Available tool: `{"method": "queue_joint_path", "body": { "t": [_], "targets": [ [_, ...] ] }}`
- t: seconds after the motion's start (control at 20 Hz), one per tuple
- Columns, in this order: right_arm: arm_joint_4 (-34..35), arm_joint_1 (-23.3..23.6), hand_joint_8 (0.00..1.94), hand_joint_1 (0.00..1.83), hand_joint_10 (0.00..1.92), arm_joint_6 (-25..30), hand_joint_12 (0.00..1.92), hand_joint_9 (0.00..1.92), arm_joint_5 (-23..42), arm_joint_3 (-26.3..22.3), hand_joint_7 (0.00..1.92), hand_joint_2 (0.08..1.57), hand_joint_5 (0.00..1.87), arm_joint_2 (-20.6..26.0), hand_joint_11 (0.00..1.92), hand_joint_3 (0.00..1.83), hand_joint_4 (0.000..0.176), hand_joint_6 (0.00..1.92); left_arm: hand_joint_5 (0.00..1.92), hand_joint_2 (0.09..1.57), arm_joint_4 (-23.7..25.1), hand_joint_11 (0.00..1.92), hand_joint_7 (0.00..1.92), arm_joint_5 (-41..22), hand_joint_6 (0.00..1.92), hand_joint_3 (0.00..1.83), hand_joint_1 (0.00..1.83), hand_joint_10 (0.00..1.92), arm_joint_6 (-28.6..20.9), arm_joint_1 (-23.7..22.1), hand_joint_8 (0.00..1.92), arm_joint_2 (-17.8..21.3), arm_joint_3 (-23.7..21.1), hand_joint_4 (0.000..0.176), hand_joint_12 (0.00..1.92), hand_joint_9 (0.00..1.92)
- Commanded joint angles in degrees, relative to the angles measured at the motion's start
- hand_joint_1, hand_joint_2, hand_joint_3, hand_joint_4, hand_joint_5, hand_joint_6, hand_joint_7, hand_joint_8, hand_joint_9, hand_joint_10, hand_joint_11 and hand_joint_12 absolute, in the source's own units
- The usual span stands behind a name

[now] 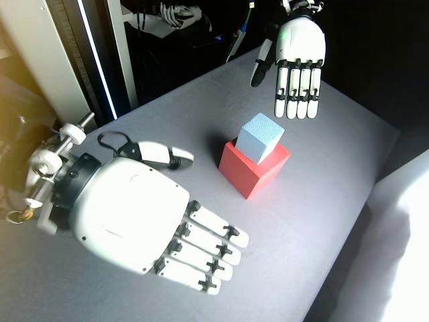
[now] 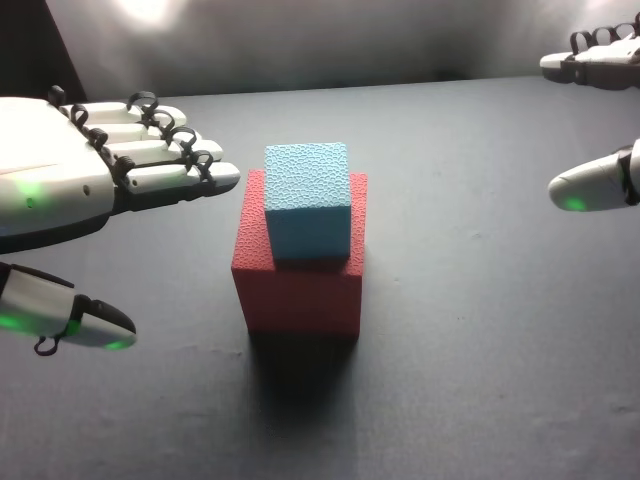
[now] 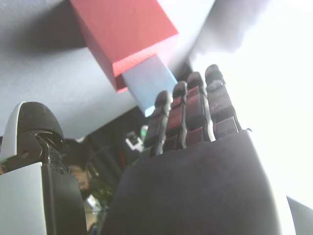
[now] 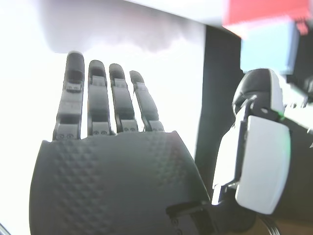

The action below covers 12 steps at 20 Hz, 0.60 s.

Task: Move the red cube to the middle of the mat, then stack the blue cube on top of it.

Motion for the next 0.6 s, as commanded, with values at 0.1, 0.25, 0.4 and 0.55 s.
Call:
{"method": "queue_joint_path", "body": {
  "t": [0.1, 0.25, 0.4, 0.55],
  "targets": [
    [-9.9, -0.3, 0.01, 0.34, 0.01, 7.3, 0.68, 0.32, 10.5, 0.2, 0.33, 0.94, 0.23, 1.7, 0.00, 0.00, 0.000, 0.01, 0.10, 1.12, -2.1, 0.01, 0.14, -3.2, 0.00, 0.00, 0.59, 0.00, 0.2, -0.6, 0.00, 0.8, 0.3, 0.000, 0.24, 0.16],
    [-33.0, -3.0, 0.00, 0.43, 0.00, 28.4, 0.67, 0.33, 13.4, 0.2, 0.36, 0.95, 0.28, 3.1, 0.00, 0.00, 0.000, 0.01, 0.19, 1.12, -2.3, 0.00, 0.24, -3.5, 0.01, 0.00, 0.63, 0.01, 0.2, -0.6, 0.01, 0.8, 0.5, 0.000, 0.45, 0.25],
    [-46.3, -4.8, 0.00, 0.44, 0.00, 47.2, 0.66, 0.31, 15.8, 0.8, 0.34, 0.98, 0.27, 3.9, 0.00, 0.01, 0.000, 0.00, 0.23, 1.12, -2.4, 0.00, 0.29, -3.7, 0.01, 0.00, 0.66, 0.02, 0.2, -0.6, 0.01, 0.8, 0.6, 0.000, 0.52, 0.29],
    [-67.2, -4.5, 0.00, 0.48, 0.00, 66.1, 0.69, 0.31, 16.4, 1.9, 0.33, 1.00, 0.28, 3.9, 0.00, 0.01, 0.000, 0.00, 0.25, 1.13, -2.6, 0.00, 0.30, -3.7, 0.01, 0.00, 0.63, 0.01, 0.2, -0.6, 0.00, 0.8, 0.6, 0.000, 0.54, 0.30]
  ]
}}
